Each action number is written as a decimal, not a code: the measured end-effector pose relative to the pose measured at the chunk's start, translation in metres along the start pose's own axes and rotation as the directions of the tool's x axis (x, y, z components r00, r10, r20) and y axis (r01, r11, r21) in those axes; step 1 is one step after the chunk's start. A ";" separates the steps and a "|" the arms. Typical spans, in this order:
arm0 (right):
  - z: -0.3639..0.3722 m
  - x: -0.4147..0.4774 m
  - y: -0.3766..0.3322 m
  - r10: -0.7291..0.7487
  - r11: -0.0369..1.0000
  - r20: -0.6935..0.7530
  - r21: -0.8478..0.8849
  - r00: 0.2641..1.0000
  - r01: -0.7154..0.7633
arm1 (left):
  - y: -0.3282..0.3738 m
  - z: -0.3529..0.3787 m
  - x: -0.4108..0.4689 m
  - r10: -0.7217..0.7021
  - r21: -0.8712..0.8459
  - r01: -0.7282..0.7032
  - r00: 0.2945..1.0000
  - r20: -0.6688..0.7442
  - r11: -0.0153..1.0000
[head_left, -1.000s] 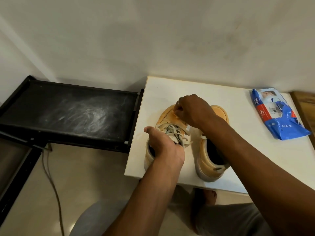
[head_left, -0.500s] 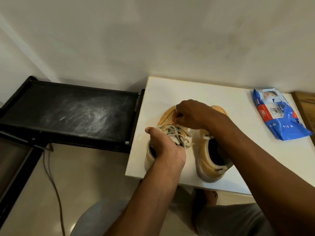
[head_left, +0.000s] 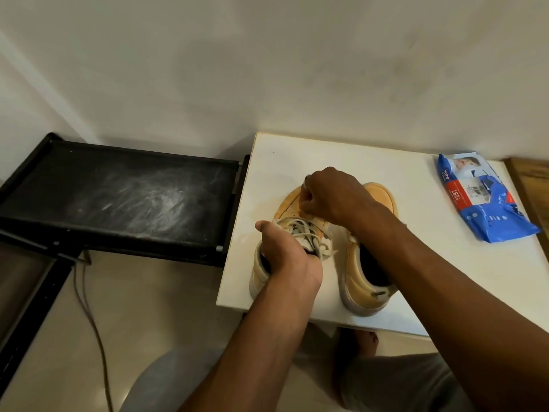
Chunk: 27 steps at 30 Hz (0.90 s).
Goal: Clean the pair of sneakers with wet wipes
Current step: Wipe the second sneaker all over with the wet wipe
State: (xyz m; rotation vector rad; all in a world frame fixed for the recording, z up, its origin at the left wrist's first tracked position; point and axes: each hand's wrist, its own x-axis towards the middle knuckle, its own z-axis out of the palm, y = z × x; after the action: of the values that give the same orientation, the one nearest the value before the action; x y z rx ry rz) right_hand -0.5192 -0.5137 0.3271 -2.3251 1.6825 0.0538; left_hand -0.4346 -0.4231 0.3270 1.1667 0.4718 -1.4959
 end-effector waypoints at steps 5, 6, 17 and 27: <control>0.004 0.005 0.007 -0.012 0.995 -0.075 0.093 0.997 0.019 | 0.001 0.001 0.000 -0.007 -0.001 0.007 1.000 -0.010 1.000; 0.003 0.005 0.006 -0.033 0.987 -0.049 0.153 0.998 0.040 | 0.001 0.001 0.000 -0.011 -0.005 0.011 1.000 -0.010 1.000; 0.007 0.006 0.005 0.074 0.997 -0.209 0.011 0.975 -0.073 | 0.001 0.001 0.002 -0.013 -0.007 0.013 1.000 -0.013 1.000; 0.005 0.005 0.009 0.030 0.999 -0.074 0.021 0.997 -0.028 | 0.001 0.003 -0.002 -0.009 -0.015 0.009 1.000 -0.008 1.000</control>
State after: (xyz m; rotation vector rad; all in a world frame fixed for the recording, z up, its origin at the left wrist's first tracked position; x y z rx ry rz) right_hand -0.5255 -0.5198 0.3195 -2.3150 1.7440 -0.0441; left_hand -0.4354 -0.4247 0.3307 1.1604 0.4936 -1.4935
